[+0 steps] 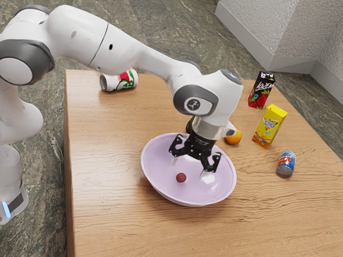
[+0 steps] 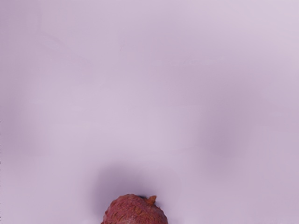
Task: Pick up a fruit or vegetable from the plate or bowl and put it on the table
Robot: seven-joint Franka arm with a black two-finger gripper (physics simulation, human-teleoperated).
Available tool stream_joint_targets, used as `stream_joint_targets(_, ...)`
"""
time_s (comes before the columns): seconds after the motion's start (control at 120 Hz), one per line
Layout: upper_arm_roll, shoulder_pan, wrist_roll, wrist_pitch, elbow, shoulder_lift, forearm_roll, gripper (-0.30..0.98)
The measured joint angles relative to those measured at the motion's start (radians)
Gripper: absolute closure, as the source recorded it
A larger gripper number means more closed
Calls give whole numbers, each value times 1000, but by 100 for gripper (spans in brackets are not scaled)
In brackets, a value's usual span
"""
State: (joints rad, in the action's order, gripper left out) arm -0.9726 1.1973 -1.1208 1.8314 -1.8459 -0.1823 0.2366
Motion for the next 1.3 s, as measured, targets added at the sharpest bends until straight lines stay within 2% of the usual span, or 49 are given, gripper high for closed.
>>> stream_joint_targets(0.217,-16,9,15,9,-28,9,-5,0)
stream_joint_targets(0.408,-80,84,19,15,-40,15,-20,0)
stream_joint_targets(1.3,-75,114,-6,49,-87,1,-36,0)
